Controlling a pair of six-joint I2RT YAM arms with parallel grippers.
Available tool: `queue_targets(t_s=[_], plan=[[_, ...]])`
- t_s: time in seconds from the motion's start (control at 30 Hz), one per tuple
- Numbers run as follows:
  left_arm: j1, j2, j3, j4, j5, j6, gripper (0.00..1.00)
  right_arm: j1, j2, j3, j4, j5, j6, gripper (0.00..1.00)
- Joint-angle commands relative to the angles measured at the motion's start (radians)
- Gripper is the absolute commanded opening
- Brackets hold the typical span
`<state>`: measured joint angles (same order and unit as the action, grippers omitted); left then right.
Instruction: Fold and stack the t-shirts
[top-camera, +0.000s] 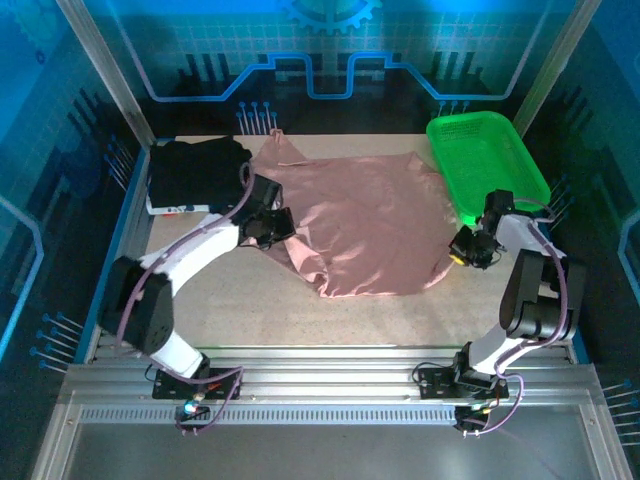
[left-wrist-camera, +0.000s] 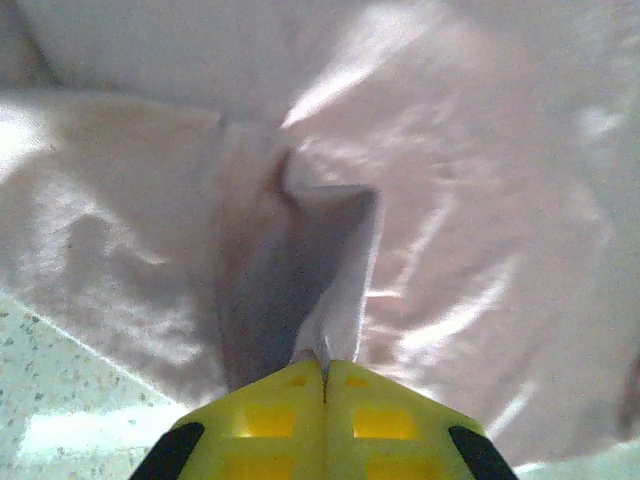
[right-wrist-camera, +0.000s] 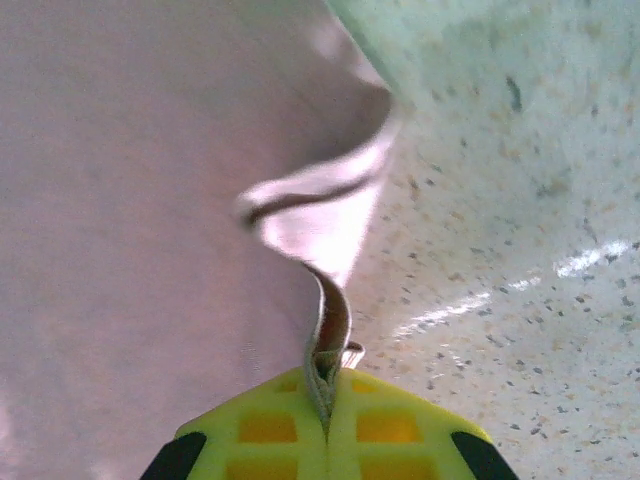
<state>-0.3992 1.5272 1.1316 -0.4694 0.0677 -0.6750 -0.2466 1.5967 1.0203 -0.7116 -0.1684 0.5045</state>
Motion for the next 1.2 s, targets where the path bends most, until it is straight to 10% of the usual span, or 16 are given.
queue_targets(t_s=[0.0,0.7,1.17], plan=[[0.009,-0.139,-0.015,-0.098,-0.022,-0.021,0.0,0.012,-0.041,0.061,-0.048,-0.049,-0.005,0.0],[0.08,-1.152,-0.415,-0.789,-0.144,-0.496,0.0,-0.047,-0.351,-0.086,-0.253,-0.016,-0.002,0.0],[0.08,-1.126,-0.576,-0.68,-0.098,-0.544,0.0,-0.056,-0.33,-0.201,-0.212,-0.014,-0.001,0.0]])
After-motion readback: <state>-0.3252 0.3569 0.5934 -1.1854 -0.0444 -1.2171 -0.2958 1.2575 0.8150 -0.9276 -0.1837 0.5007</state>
